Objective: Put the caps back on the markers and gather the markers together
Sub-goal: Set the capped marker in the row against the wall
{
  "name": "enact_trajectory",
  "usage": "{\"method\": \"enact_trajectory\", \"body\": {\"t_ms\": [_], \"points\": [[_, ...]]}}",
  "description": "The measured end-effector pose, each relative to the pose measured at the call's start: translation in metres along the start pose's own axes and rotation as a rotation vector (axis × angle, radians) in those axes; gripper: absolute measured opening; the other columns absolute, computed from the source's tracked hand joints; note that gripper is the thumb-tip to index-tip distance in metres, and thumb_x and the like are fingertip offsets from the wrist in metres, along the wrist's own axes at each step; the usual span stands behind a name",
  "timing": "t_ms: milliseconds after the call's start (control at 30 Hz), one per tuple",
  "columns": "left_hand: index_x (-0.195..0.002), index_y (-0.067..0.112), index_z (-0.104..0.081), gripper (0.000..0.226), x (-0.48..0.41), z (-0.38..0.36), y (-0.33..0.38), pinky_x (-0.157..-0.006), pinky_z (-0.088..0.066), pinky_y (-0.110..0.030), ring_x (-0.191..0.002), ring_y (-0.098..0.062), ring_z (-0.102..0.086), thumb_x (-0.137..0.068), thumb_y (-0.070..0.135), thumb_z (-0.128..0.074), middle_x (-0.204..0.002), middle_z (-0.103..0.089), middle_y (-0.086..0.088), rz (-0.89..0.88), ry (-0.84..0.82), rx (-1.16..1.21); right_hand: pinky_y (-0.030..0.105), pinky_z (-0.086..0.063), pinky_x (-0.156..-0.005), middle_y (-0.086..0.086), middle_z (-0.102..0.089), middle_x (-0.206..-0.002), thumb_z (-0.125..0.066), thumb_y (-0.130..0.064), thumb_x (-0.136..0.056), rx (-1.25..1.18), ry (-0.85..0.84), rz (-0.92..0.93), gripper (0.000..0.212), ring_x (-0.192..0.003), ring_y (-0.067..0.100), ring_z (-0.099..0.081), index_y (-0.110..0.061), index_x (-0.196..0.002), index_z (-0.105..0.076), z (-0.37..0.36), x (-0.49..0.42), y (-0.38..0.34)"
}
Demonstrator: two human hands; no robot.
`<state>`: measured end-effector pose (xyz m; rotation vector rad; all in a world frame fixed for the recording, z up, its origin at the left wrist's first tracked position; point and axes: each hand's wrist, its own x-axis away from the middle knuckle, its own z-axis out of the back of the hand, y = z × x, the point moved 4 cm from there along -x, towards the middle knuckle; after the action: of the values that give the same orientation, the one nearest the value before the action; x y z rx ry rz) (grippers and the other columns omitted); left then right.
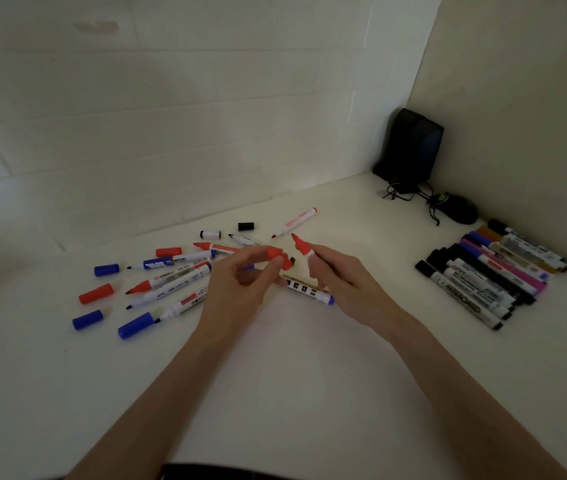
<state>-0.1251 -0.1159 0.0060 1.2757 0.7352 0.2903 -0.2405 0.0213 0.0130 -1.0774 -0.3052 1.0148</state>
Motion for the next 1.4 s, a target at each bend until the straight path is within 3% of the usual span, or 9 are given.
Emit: {"method": "enact_trajectory", "body": {"t_ms": [133, 300, 433, 600, 733, 867, 933, 1200, 1400], "points": [[-0.115, 0.015, -0.064, 0.019, -0.001, 0.005, 0.001, -0.047, -0.042, -0.029, -0.073, -0.029, -0.074, -0.097, 0.015, -0.06, -0.095, -0.077, -0.004, 0.094, 0.043, 0.17, 0.034, -0.046, -0.073, 0.004, -0.059, -0.091, -0.043, -0.031, -0.107, 0.254, 0.062, 0.076, 0.035, -0.082, 0.021, -0.054, -0.037, -0.139, -0.053, 0.014, 0.007, 0.014], [-0.114, 0.007, -0.063, 0.022, -0.004, 0.009, -0.004, -0.044, -0.042, -0.025, -0.073, -0.026, -0.074, -0.096, 0.018, -0.06, -0.096, -0.077, -0.008, 0.142, 0.074, 0.237, 0.027, -0.049, -0.075, -0.028, -0.063, -0.098, -0.04, -0.047, -0.105, 0.406, 0.041, 0.1, 0.037, -0.087, 0.0, -0.059, -0.044, -0.142, -0.049, 0.017, 0.008, 0.011], [-0.113, 0.0, -0.062, 0.025, -0.005, 0.01, -0.008, -0.043, -0.041, -0.023, -0.066, -0.021, -0.072, -0.094, 0.017, -0.062, -0.095, -0.076, -0.011, 0.146, 0.09, 0.25, 0.038, -0.052, -0.075, -0.012, -0.063, -0.095, -0.04, -0.051, -0.104, 0.451, 0.025, 0.101, 0.034, -0.087, 0.007, -0.059, -0.054, -0.137, -0.048, 0.014, 0.009, 0.007], [-0.106, 0.003, -0.064, 0.02, -0.004, 0.009, -0.008, -0.043, -0.04, -0.025, -0.064, -0.024, -0.071, -0.091, 0.016, -0.065, -0.09, -0.077, -0.01, 0.111, 0.064, 0.22, 0.032, -0.045, -0.063, -0.011, -0.055, -0.086, -0.041, -0.049, -0.103, 0.515, 0.047, 0.108, 0.035, -0.076, 0.009, -0.055, -0.054, -0.137, -0.048, 0.012, 0.012, 0.0], [-0.099, 0.011, -0.067, 0.011, -0.002, 0.004, -0.003, -0.046, -0.042, -0.023, -0.06, -0.022, -0.067, -0.089, 0.015, -0.069, -0.085, -0.075, 0.0, -0.004, 0.015, 0.036, 0.033, -0.047, -0.066, -0.012, -0.052, -0.092, -0.043, -0.042, -0.104, 0.594, 0.037, 0.115, 0.04, -0.076, 0.009, -0.051, -0.04, -0.143, -0.048, 0.007, 0.012, 0.0], [-0.101, 0.035, -0.064, 0.014, 0.0, 0.008, -0.004, -0.06, -0.044, -0.007, -0.065, -0.004, -0.063, -0.087, 0.038, -0.063, -0.08, -0.064, 0.021, -0.155, -0.03, -0.436, 0.033, -0.047, -0.064, -0.008, -0.058, -0.095, -0.051, -0.028, -0.103, 0.626, 0.061, 0.176, 0.029, -0.078, 0.014, -0.056, -0.028, -0.13, -0.062, 0.011, 0.012, 0.004], [-0.108, 0.029, -0.068, 0.025, 0.002, 0.006, -0.002, -0.065, -0.041, -0.003, -0.07, 0.004, -0.059, -0.089, 0.041, -0.057, -0.084, -0.056, 0.031, -0.285, -0.056, -0.548, 0.031, -0.045, -0.061, -0.008, -0.06, -0.094, -0.053, -0.027, -0.102, 0.674, 0.079, 0.216, 0.027, -0.079, 0.016, -0.058, -0.027, -0.126, -0.064, 0.011, 0.013, 0.002], [-0.108, 0.013, -0.072, 0.018, 0.006, 0.001, -0.001, -0.065, -0.045, -0.007, -0.062, -0.004, -0.057, -0.091, 0.017, -0.069, -0.082, -0.064, 0.013, -0.482, 0.007, -0.587, 0.035, -0.05, -0.06, -0.002, -0.065, -0.093, -0.059, -0.011, -0.093, 0.722, 0.13, 0.3, 0.031, -0.079, 0.023, -0.062, -0.019, -0.121, -0.067, 0.004, 0.013, 0.003], [-0.11, 0.024, -0.068, 0.02, 0.003, 0.001, -0.006, -0.067, -0.046, -0.012, -0.071, 0.001, -0.059, -0.095, 0.032, -0.059, -0.086, -0.063, 0.019, -0.374, -0.026, -0.577, 0.037, -0.05, -0.066, -0.01, -0.06, -0.097, -0.049, -0.024, -0.103, 0.605, 0.056, 0.189, 0.026, -0.083, 0.015, -0.059, -0.028, -0.126, -0.061, 0.003, 0.01, 0.007]]}}
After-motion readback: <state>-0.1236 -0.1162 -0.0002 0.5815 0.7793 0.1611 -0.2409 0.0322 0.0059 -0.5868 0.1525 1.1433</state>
